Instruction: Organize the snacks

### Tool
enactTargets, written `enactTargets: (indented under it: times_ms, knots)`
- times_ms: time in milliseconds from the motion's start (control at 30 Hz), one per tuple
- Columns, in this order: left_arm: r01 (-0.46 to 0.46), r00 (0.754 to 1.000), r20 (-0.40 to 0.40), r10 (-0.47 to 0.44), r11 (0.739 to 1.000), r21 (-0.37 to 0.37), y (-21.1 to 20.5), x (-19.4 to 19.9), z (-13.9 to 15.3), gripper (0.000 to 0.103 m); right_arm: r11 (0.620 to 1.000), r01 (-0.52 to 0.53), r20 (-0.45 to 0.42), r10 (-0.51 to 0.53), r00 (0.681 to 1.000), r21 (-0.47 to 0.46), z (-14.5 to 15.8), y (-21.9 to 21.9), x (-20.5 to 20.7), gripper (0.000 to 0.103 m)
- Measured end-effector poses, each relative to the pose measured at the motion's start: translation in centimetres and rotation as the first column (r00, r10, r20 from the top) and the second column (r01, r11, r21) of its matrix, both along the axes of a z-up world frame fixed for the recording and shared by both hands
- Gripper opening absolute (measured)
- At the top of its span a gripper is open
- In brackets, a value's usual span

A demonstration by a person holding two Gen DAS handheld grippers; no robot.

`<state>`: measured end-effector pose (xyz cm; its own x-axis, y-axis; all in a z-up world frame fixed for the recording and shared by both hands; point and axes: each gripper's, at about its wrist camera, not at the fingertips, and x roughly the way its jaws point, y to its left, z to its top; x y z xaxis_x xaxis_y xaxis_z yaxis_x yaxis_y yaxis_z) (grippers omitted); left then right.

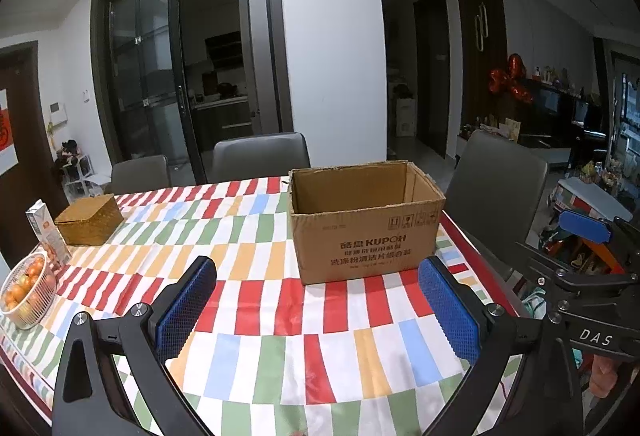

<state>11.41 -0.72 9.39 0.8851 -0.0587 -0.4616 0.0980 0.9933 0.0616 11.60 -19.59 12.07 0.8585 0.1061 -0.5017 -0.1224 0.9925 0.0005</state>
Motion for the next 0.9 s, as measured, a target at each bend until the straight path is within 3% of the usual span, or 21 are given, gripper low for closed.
enactTargets:
  times_ms: [900]
  knots:
    - [-0.006,1.0,0.02,0.006,1.0,-0.016,0.27,-0.83,-0.03,0.103,1.0,-0.007,0.0,0.007,1.0,0.012,0.43,0.0,-0.87,0.089]
